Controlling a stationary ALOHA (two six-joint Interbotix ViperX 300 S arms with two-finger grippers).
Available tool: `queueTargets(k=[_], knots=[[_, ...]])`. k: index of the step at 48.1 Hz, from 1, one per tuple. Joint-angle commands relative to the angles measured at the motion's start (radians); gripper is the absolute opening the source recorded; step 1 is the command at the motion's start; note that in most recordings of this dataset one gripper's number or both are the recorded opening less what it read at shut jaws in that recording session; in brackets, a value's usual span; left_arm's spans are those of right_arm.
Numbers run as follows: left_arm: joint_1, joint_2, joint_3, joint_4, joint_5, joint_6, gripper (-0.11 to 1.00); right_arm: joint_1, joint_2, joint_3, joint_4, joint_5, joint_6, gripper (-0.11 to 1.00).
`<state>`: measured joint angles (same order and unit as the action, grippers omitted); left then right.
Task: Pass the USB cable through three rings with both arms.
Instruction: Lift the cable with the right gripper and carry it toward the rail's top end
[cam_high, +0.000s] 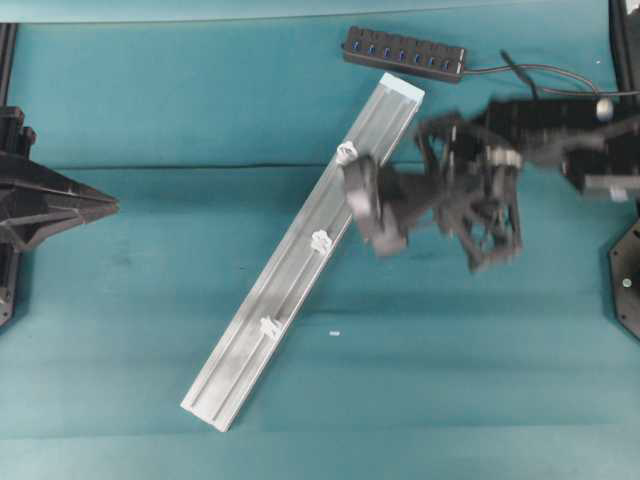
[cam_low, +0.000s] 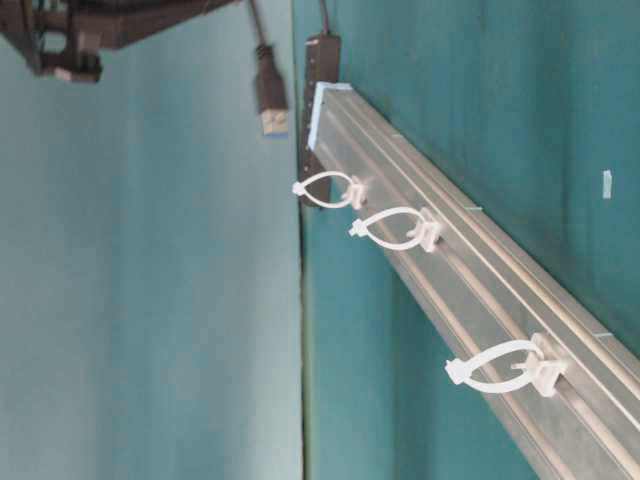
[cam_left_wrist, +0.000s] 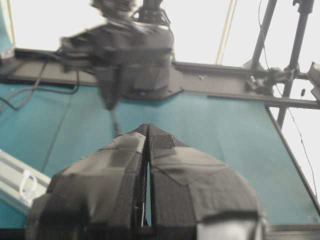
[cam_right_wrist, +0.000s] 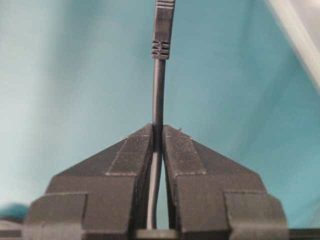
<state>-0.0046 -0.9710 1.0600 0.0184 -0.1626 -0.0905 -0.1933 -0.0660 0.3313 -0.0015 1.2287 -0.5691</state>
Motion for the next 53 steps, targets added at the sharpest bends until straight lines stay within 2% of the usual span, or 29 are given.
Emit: queueTargets(k=[1, 15, 24, 31, 45, 53], knots=[[0.003, 0.003, -0.017, 0.003, -0.005, 0.000, -0.01, -0.040, 0.002, -0.023, -0.011, -0.015, -0.064, 0.11], [0.009, 0.005, -0.017, 0.003, -0.005, -0.005, -0.01, -0.198, -0.002, -0.029, -0.098, -0.071, -0.362, 0.11], [0.038, 0.020, -0.012, 0.003, 0.067, 0.005, -0.01, -0.321, -0.006, -0.023, -0.107, -0.245, -0.485, 0.11], [0.037, 0.014, -0.015, 0.003, 0.100, -0.002, -0.01, -0.414, -0.009, -0.023, -0.107, -0.316, -0.606, 0.11], [0.037, -0.021, -0.023, 0.003, 0.109, -0.005, -0.01, -0.558, -0.002, -0.038, -0.109, -0.325, -0.773, 0.11], [0.038, -0.035, -0.025, 0.003, 0.170, -0.005, -0.01, -0.611, 0.011, -0.040, -0.106, -0.342, -0.859, 0.11]])
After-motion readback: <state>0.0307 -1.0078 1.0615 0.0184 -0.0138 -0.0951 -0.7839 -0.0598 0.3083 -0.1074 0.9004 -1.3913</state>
